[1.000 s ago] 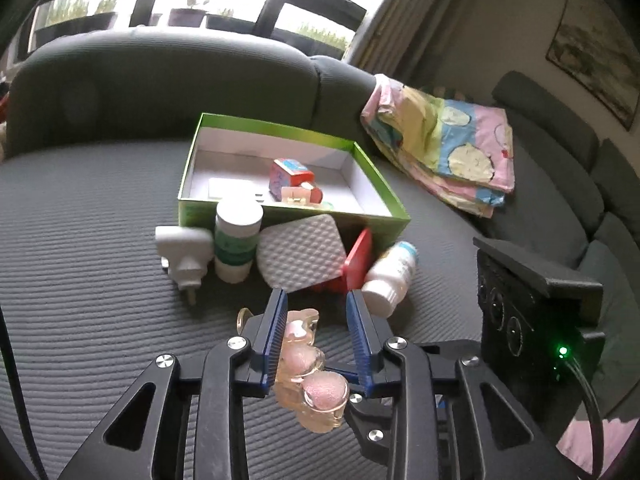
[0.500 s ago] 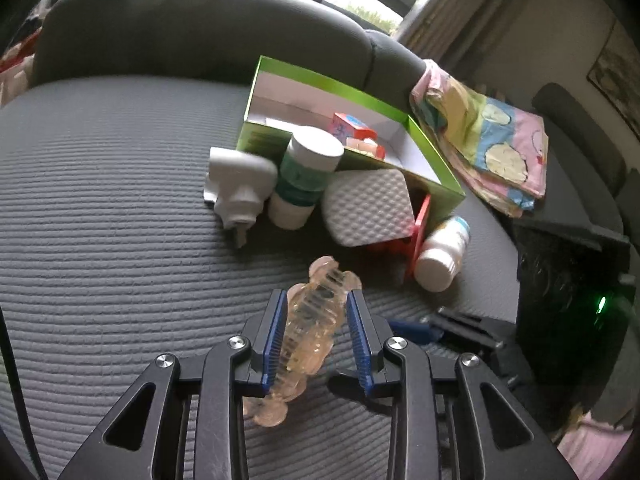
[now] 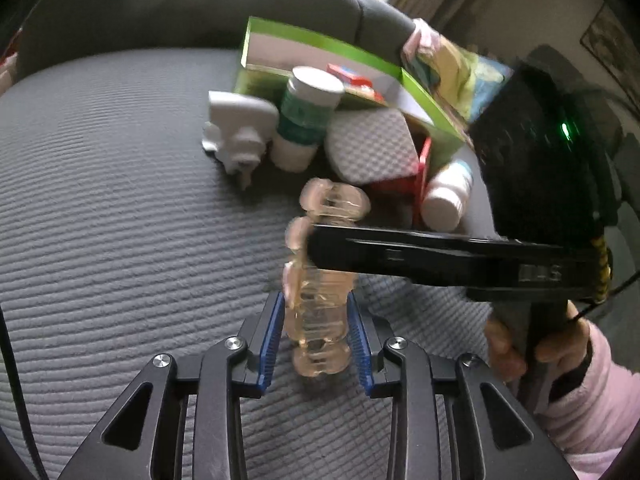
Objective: Organize rigid objects
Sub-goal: 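Lift the claw clip with the left tool while the right tool closes on it too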
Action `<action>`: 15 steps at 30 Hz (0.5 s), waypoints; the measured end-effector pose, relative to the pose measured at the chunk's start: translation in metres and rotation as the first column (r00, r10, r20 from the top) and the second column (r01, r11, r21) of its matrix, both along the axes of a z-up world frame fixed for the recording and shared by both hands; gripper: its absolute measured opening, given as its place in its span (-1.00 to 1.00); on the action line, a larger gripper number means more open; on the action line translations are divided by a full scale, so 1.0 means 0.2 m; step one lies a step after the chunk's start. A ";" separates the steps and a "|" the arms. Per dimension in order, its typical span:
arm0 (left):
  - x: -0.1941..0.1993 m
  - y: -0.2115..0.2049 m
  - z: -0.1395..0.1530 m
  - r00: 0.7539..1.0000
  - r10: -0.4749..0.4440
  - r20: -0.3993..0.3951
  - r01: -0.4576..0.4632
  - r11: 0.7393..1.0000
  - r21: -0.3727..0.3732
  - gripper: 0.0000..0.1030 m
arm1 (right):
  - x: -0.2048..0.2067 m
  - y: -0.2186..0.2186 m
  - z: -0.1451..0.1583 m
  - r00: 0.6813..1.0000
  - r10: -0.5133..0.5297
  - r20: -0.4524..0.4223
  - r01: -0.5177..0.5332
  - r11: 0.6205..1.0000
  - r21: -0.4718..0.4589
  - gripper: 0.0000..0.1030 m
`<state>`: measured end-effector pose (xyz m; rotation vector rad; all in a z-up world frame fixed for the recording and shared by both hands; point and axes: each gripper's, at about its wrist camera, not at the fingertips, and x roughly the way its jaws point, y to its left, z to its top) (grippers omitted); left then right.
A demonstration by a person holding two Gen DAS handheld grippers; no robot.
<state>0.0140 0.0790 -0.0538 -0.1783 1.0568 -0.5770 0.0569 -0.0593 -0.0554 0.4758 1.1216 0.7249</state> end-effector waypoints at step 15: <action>-0.04 -0.07 0.12 0.998 -0.030 0.055 0.031 0.999 -0.012 -0.37 | -0.02 -0.02 0.14 0.995 -0.002 0.099 0.002 1.000 0.003 -0.44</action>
